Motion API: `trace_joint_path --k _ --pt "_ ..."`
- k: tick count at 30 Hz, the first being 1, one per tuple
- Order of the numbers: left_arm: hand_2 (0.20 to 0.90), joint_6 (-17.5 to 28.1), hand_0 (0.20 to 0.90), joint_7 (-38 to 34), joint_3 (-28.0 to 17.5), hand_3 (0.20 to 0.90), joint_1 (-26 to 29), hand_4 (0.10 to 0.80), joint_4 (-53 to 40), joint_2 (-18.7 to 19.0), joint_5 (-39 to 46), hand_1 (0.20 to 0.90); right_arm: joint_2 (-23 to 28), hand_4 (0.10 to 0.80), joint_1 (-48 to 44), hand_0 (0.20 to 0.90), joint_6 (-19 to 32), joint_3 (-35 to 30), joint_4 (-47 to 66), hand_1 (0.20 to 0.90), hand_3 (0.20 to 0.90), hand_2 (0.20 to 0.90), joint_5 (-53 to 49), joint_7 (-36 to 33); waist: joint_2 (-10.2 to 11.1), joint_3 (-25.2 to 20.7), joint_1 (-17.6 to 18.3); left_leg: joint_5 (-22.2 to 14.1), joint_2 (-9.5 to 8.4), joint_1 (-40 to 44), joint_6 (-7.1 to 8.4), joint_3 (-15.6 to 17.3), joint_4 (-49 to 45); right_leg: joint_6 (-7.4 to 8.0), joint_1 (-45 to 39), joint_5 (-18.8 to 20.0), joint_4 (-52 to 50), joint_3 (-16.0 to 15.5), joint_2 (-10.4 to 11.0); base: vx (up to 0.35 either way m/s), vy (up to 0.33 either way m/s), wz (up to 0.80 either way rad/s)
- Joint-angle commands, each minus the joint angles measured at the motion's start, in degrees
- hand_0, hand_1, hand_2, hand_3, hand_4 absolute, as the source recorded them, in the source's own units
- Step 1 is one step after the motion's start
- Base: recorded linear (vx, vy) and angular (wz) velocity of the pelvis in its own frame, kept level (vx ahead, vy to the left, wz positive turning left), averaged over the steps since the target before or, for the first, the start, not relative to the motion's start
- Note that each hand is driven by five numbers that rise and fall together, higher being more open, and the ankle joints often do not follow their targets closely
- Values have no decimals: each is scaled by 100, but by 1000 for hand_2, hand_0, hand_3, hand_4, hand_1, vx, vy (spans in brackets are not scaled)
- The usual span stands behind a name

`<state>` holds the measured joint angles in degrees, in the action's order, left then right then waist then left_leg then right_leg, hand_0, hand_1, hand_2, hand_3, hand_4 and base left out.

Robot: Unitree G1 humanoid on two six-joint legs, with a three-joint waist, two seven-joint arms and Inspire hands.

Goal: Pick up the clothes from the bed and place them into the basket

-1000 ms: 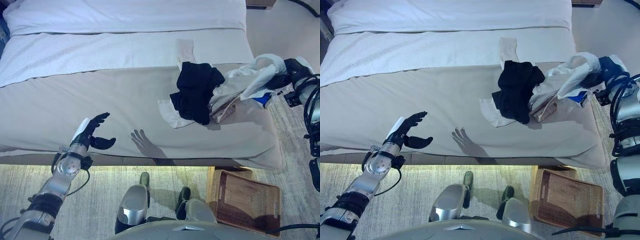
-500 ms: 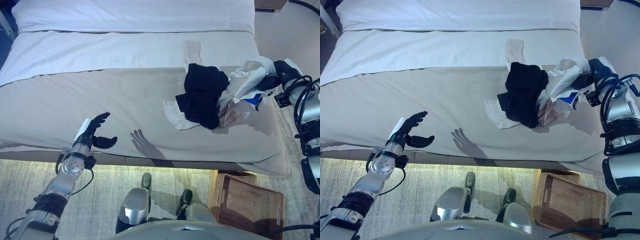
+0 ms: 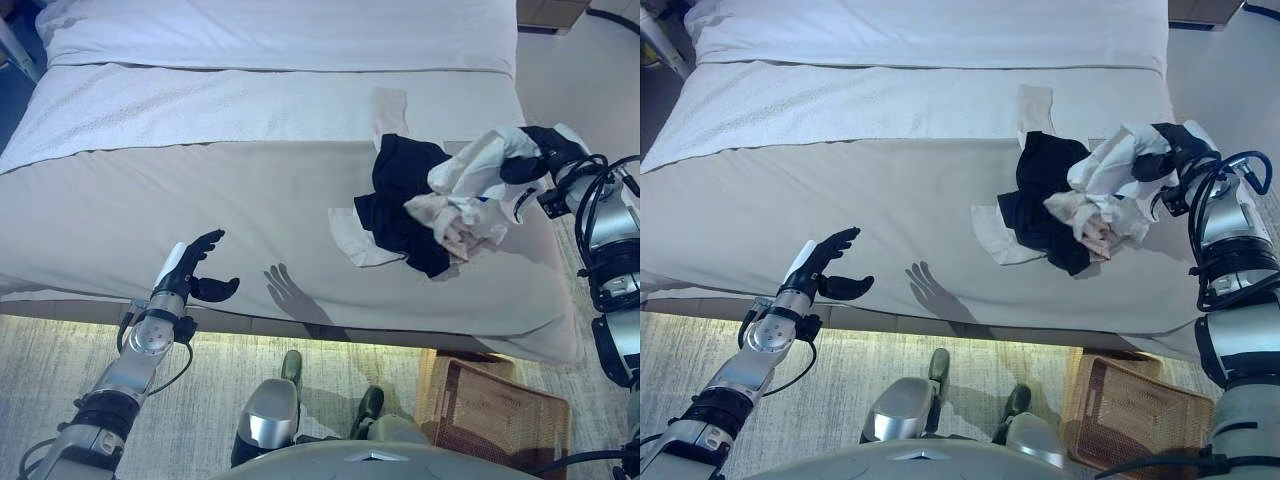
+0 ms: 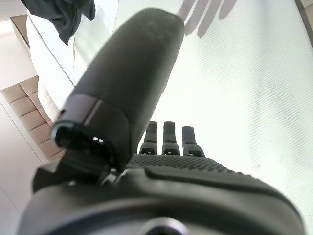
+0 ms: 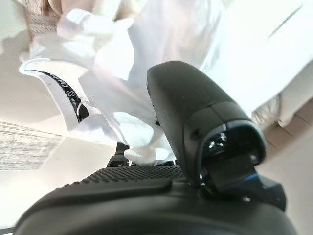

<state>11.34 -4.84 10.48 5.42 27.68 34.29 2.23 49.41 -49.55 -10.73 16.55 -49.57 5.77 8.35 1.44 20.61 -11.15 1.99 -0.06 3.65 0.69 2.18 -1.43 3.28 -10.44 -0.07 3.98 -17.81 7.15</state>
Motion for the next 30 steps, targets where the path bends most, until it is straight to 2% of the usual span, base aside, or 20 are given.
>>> trace_joint_path --k 1,5,9,15,16,17,18,19,28,29,30 --pt "900 243 900 -163 184 900 -91 800 -311 98 -112 900 345 800 142 900 -354 591 -231 900 900 900 1073 224 75 -1246 -28 -287 175 -36 234 -188 128 108 358 -165 -497 -37 -3 0 0 0" --pt "900 158 900 -177 208 900 27 800 -302 151 -66 900 343 800 228 900 -899 603 -564 900 900 900 1272 962 85 -1212 23 -293 196 5 229 -134 146 114 345 -160 -484 -5 -10 -6 -11 -2" --pt "900 116 900 -118 192 900 96 800 -265 209 -61 900 437 800 183 900 -848 716 -1053 900 900 900 1441 1674 100 -1195 51 -288 218 71 228 -75 191 126 318 -146 -462 24 -22 -3 -14 -4" --pt "900 142 900 -114 210 900 92 800 -205 235 -55 900 486 800 54 900 -631 722 -1231 900 900 900 1366 1566 94 -1213 95 -309 222 160 217 -12 236 135 281 -147 -442 87 -45 10 1 -12" --pt "900 152 900 -116 202 900 63 800 -218 232 -78 900 499 443 45 594 -580 704 -1220 594 543 594 1346 1441 88 -1224 104 -316 221 180 213 -4 243 136 271 -148 -435 108 -49 0 0 0" --pt "900 148 900 -128 201 900 43 800 -236 233 -81 900 515 322 45 491 -536 686 -1185 491 422 491 1322 1363 86 -1230 116 -323 220 190 210 4 241 138 268 -147 -434 120 -51 0 0 0" --pt "900 146 900 -132 203 900 40 800 -239 234 -79 900 517 144 47 338 -526 683 -1178 338 244 338 1311 1344 86 -1230 117 -325 220 192 210 7 240 139 267 -147 -434 124 -52 9 15 -4" --pt "900 154 900 -158 198 900 18 800 -241 222 -75 900 529 100 47 300 -498 657 -1092 300 200 300 1239 1231 79 -1230 141 -339 222 206 205 30 229 139 265 -152 -440 144 -55 6 15 -6" --pt "900 153 900 -219 228 900 4 800 -215 167 -72 900 546 100 250 300 -293 373 -592 300 200 300 814 473 74 -1217 233 -415 231 244 190 95 163 145 257 -182 -472 230 -69 6 6 -6" --pt "900 148 900 -231 234 900 5 800 -215 156 -74 900 526 350 280 514 -303 341 -537 514 450 514 820 389 69 -1209 242 -422 232 242 190 98 151 146 260 -185 -481 235 -67 0 0 0" --pt "900 148 900 -235 244 900 15 800 -203 138 -84 900 506 800 322 900 -304 319 -473 900 900 900 844 333 64 -1199 250 -428 229 238 188 93 144 148 268 -187 -489 243 -68 0 0 0"
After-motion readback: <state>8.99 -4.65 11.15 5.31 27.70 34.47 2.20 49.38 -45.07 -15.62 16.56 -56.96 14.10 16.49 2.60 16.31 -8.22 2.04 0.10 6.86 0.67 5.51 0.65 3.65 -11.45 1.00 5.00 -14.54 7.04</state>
